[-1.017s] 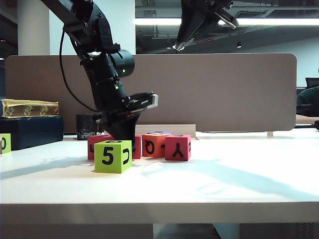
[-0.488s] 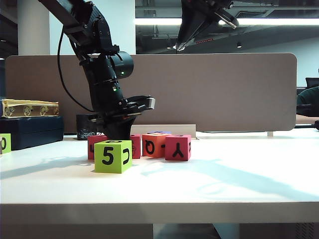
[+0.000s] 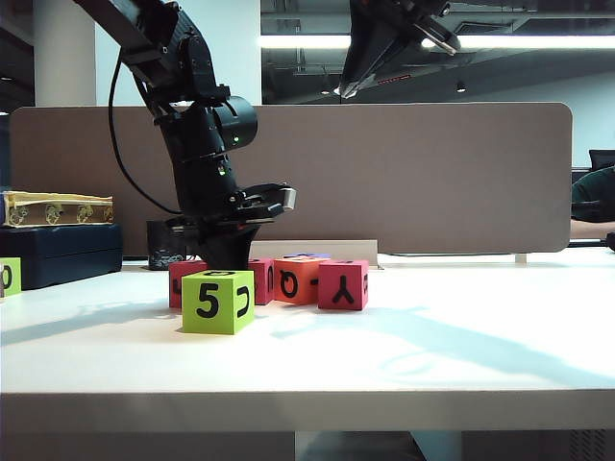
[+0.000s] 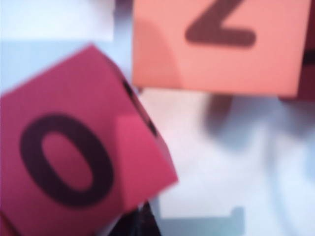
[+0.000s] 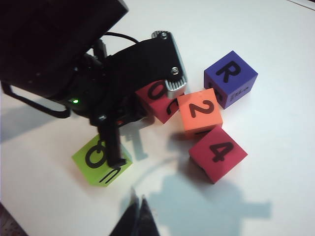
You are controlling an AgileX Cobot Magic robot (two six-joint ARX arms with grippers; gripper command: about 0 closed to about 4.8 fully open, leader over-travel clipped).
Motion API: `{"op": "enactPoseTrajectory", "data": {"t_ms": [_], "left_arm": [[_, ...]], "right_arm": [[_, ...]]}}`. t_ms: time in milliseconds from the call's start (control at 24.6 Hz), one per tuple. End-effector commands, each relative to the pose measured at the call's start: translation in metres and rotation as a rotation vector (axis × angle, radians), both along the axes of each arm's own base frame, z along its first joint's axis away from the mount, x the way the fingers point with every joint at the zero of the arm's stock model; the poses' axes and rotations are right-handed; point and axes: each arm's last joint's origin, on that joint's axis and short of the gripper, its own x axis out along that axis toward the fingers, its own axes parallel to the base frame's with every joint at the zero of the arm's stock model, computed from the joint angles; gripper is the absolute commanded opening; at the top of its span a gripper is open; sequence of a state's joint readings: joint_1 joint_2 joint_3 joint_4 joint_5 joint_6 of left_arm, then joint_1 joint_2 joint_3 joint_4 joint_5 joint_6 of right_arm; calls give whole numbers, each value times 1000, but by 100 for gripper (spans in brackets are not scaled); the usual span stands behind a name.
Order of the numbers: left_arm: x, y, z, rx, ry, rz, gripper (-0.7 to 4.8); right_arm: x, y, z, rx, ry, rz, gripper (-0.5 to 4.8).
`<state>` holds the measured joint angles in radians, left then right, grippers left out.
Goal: Select the appropriate blocks from the scattered letter blocks on the table and arrange them in a row to spell out "2024".
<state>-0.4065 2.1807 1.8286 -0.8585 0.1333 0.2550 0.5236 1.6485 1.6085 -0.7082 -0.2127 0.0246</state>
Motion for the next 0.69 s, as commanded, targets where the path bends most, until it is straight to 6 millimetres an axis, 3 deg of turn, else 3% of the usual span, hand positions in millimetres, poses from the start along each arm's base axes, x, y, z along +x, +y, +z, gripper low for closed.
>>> {"op": "enactPoseTrajectory", "data": {"t_ms": [41, 203, 366, 488, 610, 692], "left_arm": [[-7, 2, 16, -3, 3, 1, -5], [-17, 2, 40, -85, 0, -31, 1], [-18, 0, 60, -167, -52, -58, 68], [-13, -2, 63, -186, -97, -56, 142], [-9, -4, 64, -202, -137, -59, 171], [-5, -5, 63, -209, -171, -59, 254]], "right_arm": [[0, 0, 3, -1, -22, -6, -1], [0, 0, 3, -2, -25, -4, -1], [0, 0, 4, 0, -32, -2, -1], [0, 0, 3, -3, -27, -1, -1], [-1, -1, 2, -10, -15, -1, -1], [-1, -1, 2, -16, -17, 4, -1]]}}
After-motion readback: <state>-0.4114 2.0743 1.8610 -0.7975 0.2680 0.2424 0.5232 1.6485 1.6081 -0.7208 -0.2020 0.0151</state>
